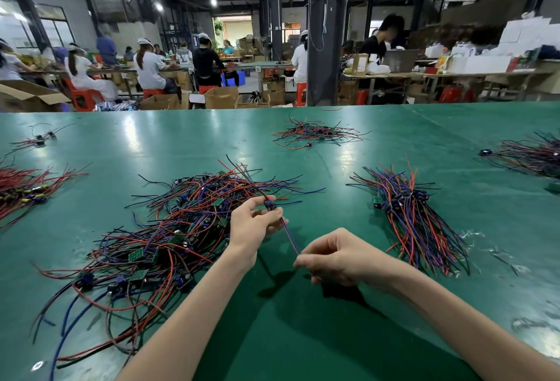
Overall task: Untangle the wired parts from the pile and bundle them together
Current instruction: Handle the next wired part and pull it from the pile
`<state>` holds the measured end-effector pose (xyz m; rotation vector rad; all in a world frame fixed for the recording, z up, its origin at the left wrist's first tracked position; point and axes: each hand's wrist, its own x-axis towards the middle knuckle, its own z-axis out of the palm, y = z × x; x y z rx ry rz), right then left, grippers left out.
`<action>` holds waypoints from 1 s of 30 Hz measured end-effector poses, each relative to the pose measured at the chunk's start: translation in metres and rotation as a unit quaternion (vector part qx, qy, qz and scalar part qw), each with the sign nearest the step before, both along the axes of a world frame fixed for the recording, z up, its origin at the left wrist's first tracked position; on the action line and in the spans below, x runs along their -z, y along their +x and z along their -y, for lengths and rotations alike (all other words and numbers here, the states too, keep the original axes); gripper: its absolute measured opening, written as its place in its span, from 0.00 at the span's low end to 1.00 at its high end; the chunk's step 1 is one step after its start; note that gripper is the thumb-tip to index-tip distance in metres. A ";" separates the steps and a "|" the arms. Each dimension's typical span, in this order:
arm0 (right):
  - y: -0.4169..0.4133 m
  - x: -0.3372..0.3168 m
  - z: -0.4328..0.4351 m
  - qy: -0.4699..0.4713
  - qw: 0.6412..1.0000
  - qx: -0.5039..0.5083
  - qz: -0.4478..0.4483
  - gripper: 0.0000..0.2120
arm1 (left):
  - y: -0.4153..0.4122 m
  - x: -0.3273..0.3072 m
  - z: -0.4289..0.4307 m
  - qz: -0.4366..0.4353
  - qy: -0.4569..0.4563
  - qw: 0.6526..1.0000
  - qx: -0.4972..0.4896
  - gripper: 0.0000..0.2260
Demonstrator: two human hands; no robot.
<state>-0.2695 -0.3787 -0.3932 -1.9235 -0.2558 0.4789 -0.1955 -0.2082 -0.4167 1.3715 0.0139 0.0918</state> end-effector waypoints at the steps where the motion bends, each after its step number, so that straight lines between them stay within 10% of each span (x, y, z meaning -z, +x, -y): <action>1: 0.002 -0.002 0.002 0.001 1.000 0.001 0.002 0.21 | -0.001 0.000 0.001 -0.002 -0.008 1.000 0.007 0.10; 11: 0.019 0.016 0.005 0.149 0.971 0.185 0.020 0.07 | -0.022 0.004 0.028 0.020 0.004 0.995 0.102 0.10; 30: 0.007 0.007 -0.006 0.104 0.987 0.120 -0.023 0.07 | -0.006 0.000 0.009 0.072 0.054 0.996 -0.019 0.12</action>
